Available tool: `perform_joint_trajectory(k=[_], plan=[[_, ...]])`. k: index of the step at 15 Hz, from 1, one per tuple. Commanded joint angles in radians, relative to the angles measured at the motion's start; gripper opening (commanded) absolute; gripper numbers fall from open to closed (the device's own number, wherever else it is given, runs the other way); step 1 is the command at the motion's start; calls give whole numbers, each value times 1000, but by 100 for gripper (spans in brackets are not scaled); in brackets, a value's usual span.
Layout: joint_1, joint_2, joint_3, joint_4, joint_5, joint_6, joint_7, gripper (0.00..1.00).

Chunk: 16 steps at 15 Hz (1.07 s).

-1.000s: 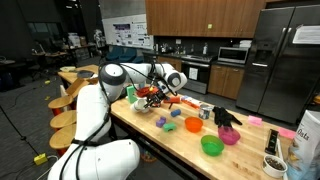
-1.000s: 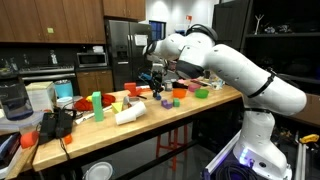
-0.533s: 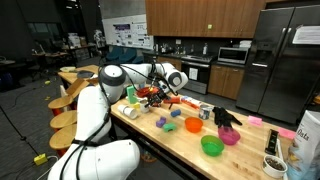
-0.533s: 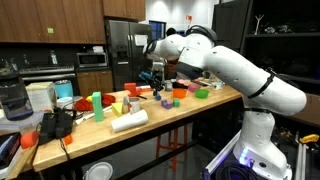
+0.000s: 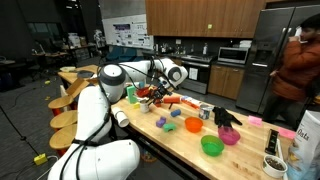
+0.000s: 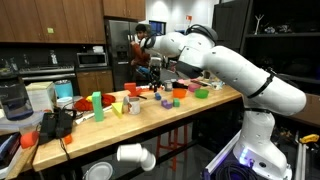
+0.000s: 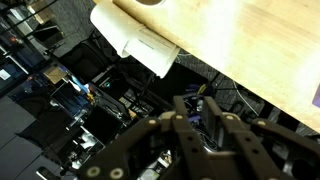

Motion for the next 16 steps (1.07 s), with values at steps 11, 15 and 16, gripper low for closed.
perform_joint_trajectory(k=[11,15,16], plan=[[30,38,-172,39,-52,-6,1,100],[76,105,-284,19,-90,-26,2,100],[81,122,-304,23,-98,-33,2,100]])
